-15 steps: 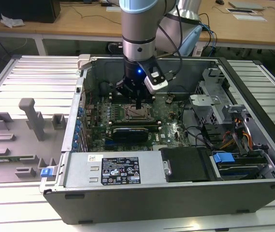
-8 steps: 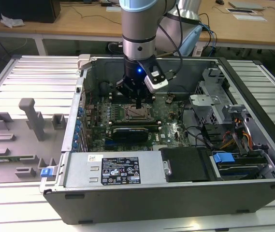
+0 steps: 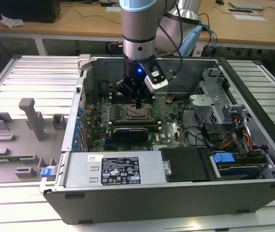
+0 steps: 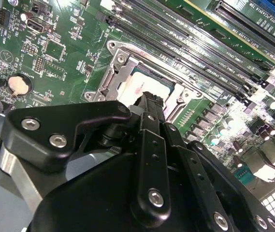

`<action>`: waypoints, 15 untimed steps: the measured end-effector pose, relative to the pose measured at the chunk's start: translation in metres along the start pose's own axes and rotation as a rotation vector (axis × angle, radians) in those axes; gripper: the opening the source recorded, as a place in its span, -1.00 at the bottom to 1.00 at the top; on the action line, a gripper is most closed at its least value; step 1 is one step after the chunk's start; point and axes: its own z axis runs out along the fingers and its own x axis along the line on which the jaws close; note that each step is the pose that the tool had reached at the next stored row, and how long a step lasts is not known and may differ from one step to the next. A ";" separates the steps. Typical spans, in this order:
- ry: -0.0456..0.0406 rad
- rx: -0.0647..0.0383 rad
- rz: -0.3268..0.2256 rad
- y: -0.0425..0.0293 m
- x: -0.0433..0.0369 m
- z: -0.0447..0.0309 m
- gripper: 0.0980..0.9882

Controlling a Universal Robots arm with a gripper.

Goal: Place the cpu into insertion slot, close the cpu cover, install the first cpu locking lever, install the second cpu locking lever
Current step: 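Install the second cpu locking lever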

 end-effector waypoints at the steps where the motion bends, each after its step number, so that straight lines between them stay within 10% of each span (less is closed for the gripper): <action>1: 0.0000 0.000 0.000 0.0000 0.0000 0.0000 -0.98; 15: 0.0000 0.000 0.000 -0.0205 -0.0008 -0.0035 -0.98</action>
